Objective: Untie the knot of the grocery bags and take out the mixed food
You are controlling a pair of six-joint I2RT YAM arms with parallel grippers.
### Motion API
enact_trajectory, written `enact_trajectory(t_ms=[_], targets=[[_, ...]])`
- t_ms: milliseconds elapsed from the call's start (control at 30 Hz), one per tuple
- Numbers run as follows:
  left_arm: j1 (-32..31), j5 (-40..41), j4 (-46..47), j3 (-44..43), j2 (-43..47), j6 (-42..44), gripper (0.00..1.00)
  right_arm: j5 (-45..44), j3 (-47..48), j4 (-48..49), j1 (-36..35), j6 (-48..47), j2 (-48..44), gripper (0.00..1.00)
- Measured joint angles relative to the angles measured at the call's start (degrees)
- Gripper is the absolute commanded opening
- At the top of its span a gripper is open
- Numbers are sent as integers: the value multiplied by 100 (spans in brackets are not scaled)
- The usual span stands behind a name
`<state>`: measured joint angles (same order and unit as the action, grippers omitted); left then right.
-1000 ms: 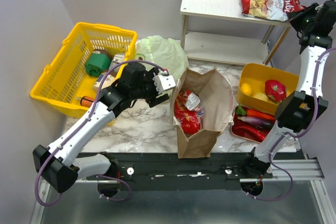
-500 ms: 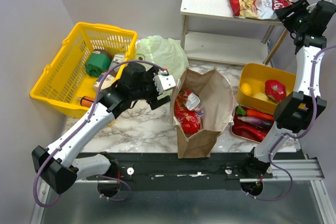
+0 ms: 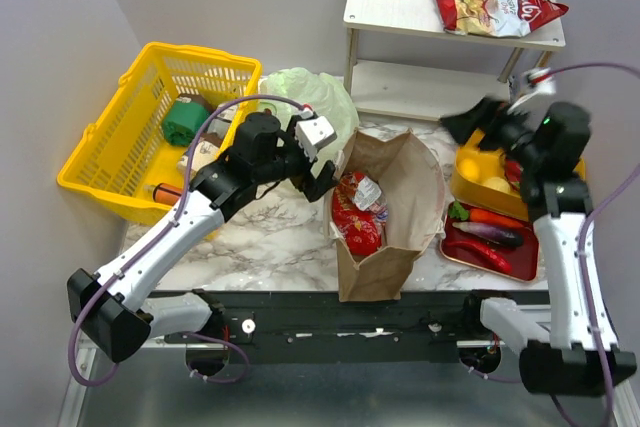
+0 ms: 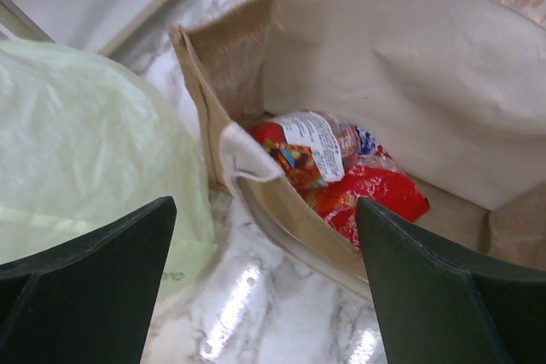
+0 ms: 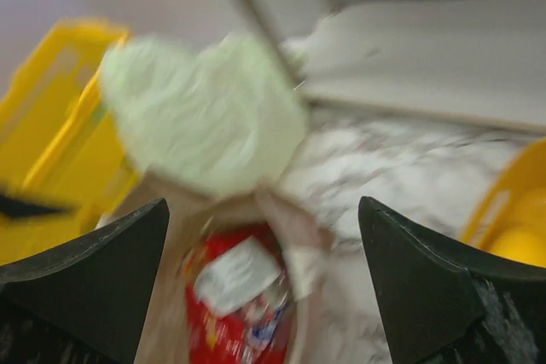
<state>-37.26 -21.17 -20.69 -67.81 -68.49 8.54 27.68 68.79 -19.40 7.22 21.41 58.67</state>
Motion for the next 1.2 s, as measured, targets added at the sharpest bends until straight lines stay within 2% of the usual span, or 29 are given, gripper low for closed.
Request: enact_trajectory(t_ms=[67,133,233,333,433,500,567,767,833,933,1067,1133,1167,1200], targets=[[2,-42,11,315,81,-175,98,337,-610,-111,-802,-608,-525,99],[0,-55,11,544,195,-317,98,616,-927,-306,-1104,-1141,-780,100],[2,-48,92,793,459,-435,98,791,-1027,-586,-1344,-1897,-785,100],[31,-55,146,903,662,-538,98,787,-1012,-822,-2015,-2583,-496,99],[111,-74,225,907,734,-629,99,756,-872,-994,-2767,-2964,-28,86],[181,-85,275,907,745,-669,98,704,-798,-997,-3023,-2979,313,77],[284,-105,319,920,758,-726,98,518,-800,-981,-3128,-2776,645,75],[686,-144,356,1005,1019,-881,98,-269,-822,-850,-3488,-2092,1515,75],[802,-144,356,1019,1145,-890,98,-363,-822,-750,-3724,-1965,1740,81],[883,-142,354,1019,1268,-887,98,-619,-809,-601,-4079,-1777,2087,83],[920,-142,354,1021,1329,-887,98,-1119,-778,-352,-4350,-1554,2400,82],[942,-144,376,1040,1331,-887,98,-1408,-739,-195,-4376,-1486,2483,60],[946,-146,393,1060,1331,-890,98,-1541,-713,-96,-4376,-1478,2529,42],[955,-153,409,1084,1329,-901,98,-1615,-697,-9,-4376,-1506,2570,10]])
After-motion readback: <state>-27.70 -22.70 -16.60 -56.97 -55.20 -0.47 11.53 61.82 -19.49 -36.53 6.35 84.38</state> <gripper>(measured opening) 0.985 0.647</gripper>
